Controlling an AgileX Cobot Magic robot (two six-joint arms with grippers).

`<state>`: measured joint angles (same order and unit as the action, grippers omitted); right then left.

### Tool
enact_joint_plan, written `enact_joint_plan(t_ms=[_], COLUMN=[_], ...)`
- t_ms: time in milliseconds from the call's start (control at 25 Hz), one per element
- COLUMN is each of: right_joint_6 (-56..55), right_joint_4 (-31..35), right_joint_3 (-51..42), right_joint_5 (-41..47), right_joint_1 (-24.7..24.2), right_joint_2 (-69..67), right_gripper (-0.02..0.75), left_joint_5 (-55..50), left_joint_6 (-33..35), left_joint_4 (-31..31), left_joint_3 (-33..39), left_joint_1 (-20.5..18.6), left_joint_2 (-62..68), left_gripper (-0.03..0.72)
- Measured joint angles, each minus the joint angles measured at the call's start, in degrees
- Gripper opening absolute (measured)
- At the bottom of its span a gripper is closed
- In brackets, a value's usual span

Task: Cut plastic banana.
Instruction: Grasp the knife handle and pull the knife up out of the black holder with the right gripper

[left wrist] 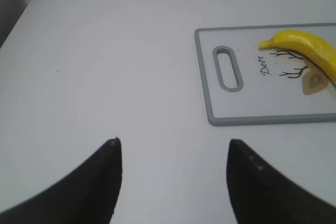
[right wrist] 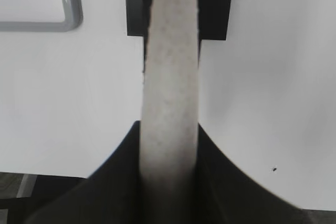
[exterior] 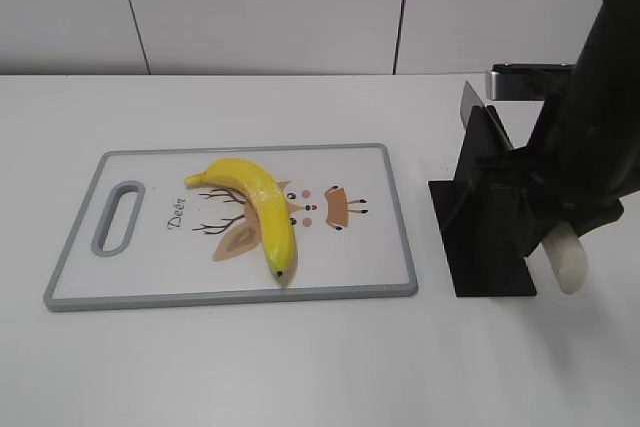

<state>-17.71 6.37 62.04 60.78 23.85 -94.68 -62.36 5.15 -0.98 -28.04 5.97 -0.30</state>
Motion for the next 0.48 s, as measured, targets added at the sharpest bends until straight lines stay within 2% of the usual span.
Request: enact_joint_plan(t_ms=[480], right_joint_6=[-1.16], right_joint_4=[-0.72], right_joint_3=[1.23], right_joint_5=[1.72], right_joint_1=[0.05], right_joint_2=[8.58], right_gripper=[0.167], left_joint_5=[0.00], left_joint_6=[0.00], left_joint_4=[0.00], left_joint_3=[0.00], left_joint_1=[0.00], left_joint_2=[0.00], left_gripper=[0.589])
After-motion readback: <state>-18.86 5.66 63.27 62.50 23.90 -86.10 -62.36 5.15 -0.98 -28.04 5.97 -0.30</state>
